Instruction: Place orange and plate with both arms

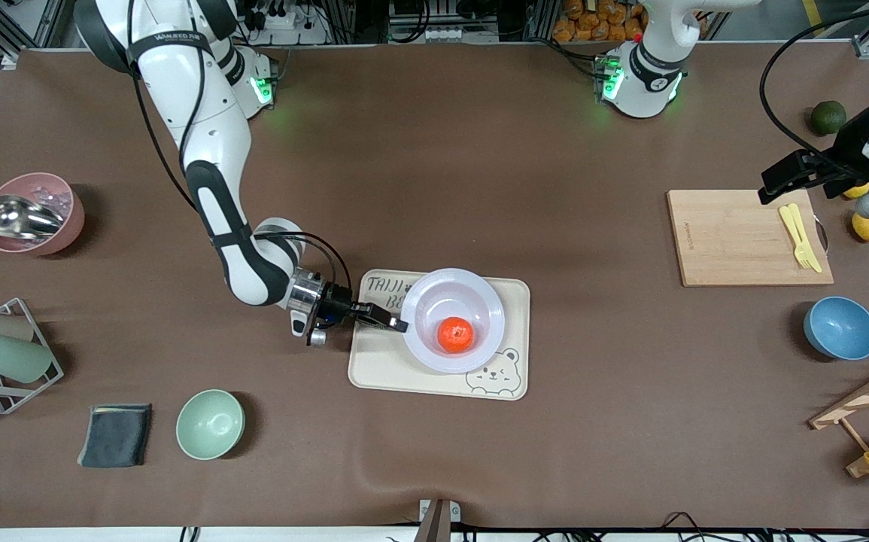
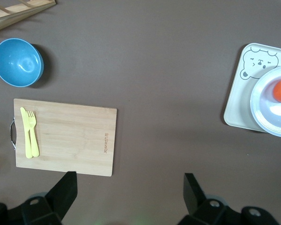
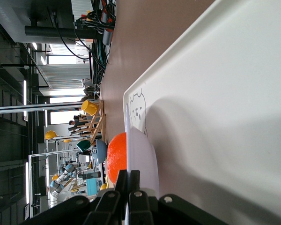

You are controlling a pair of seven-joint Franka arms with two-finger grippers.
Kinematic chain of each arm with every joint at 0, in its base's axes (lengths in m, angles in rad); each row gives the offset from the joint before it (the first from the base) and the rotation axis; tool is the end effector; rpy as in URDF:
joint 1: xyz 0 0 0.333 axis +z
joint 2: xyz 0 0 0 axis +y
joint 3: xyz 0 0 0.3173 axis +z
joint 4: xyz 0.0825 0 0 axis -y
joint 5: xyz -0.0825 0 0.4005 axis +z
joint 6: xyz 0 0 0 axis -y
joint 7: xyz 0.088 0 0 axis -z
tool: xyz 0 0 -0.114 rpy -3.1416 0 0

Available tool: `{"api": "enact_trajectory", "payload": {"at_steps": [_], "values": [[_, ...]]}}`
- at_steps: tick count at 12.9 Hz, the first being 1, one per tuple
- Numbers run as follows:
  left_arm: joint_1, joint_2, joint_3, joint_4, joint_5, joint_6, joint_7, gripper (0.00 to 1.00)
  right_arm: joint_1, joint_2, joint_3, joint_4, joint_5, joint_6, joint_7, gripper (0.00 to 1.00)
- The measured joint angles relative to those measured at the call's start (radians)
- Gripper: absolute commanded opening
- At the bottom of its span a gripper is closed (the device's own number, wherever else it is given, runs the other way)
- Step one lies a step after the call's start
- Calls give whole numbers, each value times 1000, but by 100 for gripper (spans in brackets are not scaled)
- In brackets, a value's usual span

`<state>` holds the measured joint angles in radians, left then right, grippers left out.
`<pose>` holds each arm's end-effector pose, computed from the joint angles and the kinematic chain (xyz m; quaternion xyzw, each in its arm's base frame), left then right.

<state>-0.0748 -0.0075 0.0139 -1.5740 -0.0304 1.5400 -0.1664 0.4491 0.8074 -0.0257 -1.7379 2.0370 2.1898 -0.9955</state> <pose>0.5639 -0.0379 0.6189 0.9984 0.0524 -0.0149 0.0137 0.5970 0.3112 0.1037 -0.7935 0.1194 -0.0807 0.5912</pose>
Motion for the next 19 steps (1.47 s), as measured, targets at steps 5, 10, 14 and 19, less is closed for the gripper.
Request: {"api": "enact_trajectory", "payload": {"at_steps": [5,10,14,19], "values": [[0,0,1,0,0,0,0,100,6,4,2,20,-1,38,-1,59],[1,0,2,0,0,2,0,100,-7,4,-8,36,-128,47,34,65],[1,0,3,0,0,2,0,100,-40,-2,-12,74,-321,47,222,64],[1,0,3,0,0,3,0,100,-98,-25,-18,117,-541,-14,380,65]]}}
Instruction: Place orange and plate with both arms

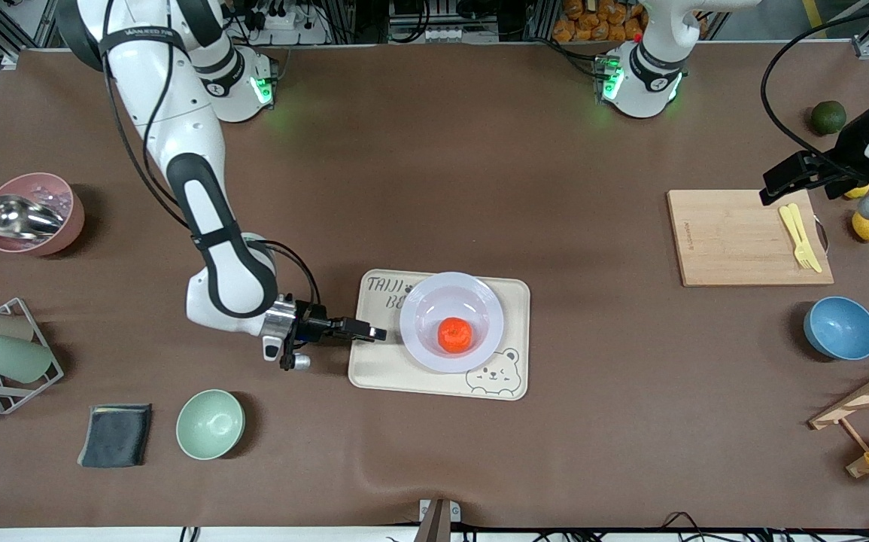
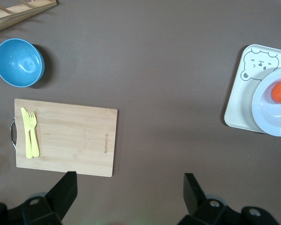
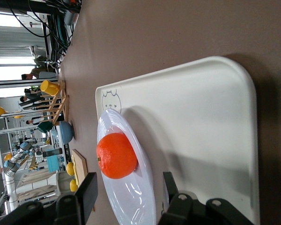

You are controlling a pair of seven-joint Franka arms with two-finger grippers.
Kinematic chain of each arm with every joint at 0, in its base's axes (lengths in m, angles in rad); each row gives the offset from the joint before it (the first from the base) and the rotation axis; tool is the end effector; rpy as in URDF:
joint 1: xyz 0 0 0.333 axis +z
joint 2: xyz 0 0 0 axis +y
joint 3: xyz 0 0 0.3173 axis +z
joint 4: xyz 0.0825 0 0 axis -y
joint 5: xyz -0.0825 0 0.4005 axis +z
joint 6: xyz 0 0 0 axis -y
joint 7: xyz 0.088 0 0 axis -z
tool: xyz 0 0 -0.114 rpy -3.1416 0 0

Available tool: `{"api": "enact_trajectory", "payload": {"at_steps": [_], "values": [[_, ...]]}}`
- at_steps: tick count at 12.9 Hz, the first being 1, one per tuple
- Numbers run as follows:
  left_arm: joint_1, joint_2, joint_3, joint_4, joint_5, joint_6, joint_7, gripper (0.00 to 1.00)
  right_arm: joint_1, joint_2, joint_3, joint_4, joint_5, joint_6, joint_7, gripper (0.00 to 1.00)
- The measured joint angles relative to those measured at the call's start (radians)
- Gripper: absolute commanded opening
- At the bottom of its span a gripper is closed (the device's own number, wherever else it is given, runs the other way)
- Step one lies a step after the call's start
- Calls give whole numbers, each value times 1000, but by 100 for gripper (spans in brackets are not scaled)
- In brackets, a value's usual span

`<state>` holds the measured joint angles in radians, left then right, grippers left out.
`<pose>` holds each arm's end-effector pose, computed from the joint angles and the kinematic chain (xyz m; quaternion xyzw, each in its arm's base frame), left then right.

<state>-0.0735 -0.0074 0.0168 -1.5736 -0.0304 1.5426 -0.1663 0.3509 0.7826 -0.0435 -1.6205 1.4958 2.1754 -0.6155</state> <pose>0.5644 -0.0355 0.6193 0.9983 0.0545 -0.0134 0.0139 0.6552 0.2574 0.1546 -0.8594 0.0686 0.0017 0.5066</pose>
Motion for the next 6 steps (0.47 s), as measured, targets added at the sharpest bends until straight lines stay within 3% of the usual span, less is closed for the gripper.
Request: {"api": "enact_trajectory", "payload": {"at_steps": [3,6], "values": [[0,0,0,0,0,0,0,100,-74,-10,-8,36,-154,-128,71,68],[0,0,0,0,0,0,0,100,-195,-19,-15,116,-325,-340,164,72]]}}
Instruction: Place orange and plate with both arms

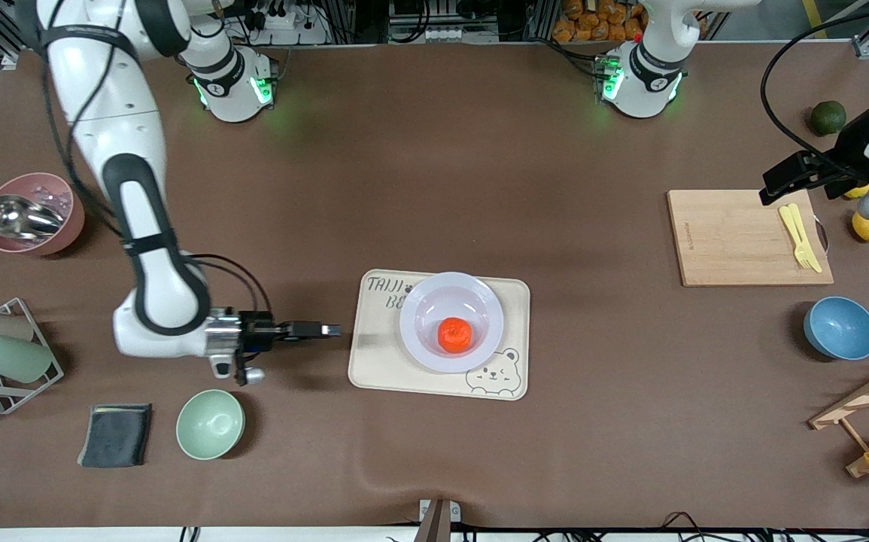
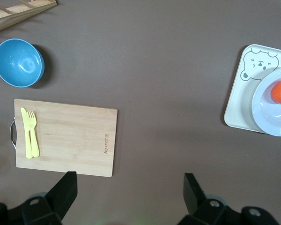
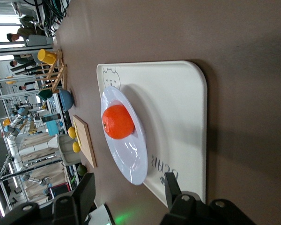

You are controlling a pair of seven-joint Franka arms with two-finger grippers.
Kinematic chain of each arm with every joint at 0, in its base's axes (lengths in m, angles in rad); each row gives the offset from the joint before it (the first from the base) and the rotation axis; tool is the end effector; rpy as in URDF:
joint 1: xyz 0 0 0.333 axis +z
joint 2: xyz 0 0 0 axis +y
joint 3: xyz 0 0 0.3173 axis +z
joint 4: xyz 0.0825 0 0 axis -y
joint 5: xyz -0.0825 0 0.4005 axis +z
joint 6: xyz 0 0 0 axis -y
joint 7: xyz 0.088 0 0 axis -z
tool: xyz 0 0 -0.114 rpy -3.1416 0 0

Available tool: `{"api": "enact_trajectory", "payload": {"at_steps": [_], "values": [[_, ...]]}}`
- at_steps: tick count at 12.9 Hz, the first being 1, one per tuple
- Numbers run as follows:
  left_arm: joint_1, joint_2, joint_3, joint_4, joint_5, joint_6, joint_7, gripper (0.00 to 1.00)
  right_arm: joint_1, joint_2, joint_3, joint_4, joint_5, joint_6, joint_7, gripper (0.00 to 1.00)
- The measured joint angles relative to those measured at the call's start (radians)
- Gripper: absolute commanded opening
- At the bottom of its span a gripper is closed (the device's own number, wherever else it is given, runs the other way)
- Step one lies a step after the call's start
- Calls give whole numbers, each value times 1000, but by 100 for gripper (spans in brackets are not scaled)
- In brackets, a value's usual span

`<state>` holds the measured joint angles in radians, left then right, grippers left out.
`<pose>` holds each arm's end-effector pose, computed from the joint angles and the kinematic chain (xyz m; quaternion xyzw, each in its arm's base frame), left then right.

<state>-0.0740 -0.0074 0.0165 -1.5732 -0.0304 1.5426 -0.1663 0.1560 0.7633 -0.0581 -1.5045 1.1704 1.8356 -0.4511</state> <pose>0.5644 -0.0360 0.6194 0.9984 0.0541 -0.0132 0.0139 0.6922 0.1550 0.2092 -0.8635 0.0189 0.0914 0.4957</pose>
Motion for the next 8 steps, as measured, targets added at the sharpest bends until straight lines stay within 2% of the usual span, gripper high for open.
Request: {"api": "enact_trajectory", "payload": {"at_steps": [3,4,5,8], "values": [[0,0,0,1,0,0,0,100,-103,-8,-11,99,-157,-149,75,76],[0,0,0,1,0,0,0,100,-130,-9,-15,125,-206,-188,92,94],[0,0,0,1,0,0,0,100,-155,-13,-17,148,-256,-220,106,100],[0,-1,0,2,0,0,0,100,-198,-57,-18,192,-434,-246,138,100]]}}
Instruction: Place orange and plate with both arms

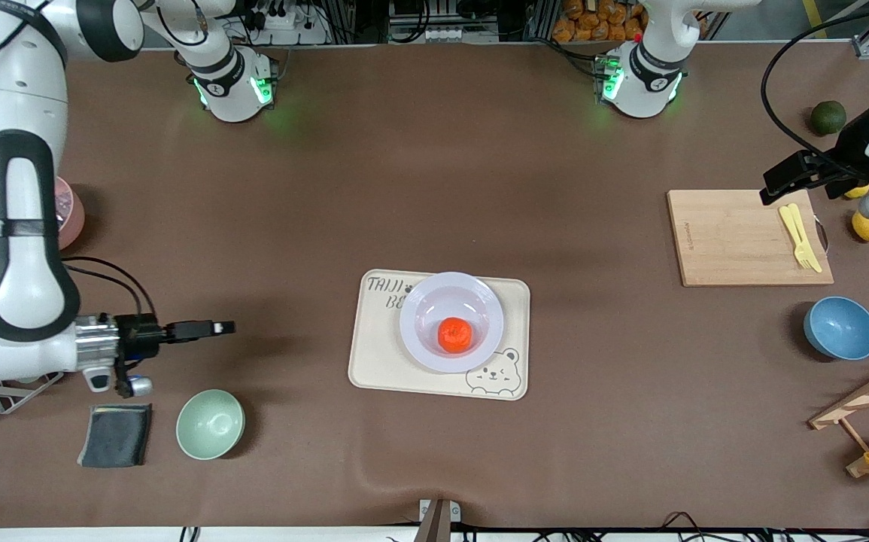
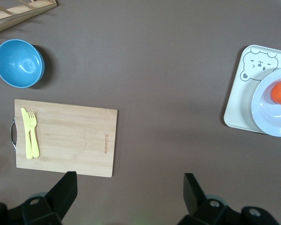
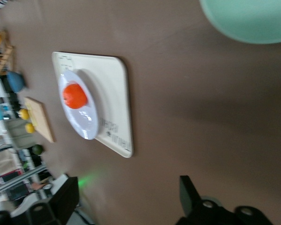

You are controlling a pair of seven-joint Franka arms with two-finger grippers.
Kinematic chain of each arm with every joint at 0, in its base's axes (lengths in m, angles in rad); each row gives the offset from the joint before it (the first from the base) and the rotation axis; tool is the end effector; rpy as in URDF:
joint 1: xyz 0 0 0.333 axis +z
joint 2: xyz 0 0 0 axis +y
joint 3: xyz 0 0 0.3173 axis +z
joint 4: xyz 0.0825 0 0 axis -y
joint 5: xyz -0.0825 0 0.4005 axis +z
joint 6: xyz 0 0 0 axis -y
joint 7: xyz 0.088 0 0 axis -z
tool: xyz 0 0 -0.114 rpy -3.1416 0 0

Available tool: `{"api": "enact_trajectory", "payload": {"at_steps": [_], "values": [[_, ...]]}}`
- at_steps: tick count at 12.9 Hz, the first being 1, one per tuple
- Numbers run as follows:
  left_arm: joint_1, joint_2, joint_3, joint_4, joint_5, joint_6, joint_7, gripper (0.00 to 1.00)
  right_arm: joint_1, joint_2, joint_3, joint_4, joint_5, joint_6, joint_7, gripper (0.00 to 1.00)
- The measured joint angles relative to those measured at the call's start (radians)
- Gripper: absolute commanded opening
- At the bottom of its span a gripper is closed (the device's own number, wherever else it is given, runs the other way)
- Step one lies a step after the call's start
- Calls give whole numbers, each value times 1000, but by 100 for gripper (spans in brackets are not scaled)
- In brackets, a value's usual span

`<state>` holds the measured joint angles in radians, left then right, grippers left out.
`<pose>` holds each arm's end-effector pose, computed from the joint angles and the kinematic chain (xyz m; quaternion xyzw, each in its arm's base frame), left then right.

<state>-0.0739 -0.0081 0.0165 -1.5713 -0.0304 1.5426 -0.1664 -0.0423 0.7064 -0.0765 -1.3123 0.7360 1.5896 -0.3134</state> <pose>0.5643 -0.0359 0.6208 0.9984 0.0542 -0.0119 0.0140 0.7145 0.0024 0.3050 -0.9243 -0.0104 0.1244 0.3606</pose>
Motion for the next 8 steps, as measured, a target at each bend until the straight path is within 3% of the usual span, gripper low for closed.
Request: {"api": "enact_trajectory", "payload": {"at_steps": [8], "values": [[1,0,1,9,0,1,0,100,0,-218,-6,18,-540,10,65,100]]}}
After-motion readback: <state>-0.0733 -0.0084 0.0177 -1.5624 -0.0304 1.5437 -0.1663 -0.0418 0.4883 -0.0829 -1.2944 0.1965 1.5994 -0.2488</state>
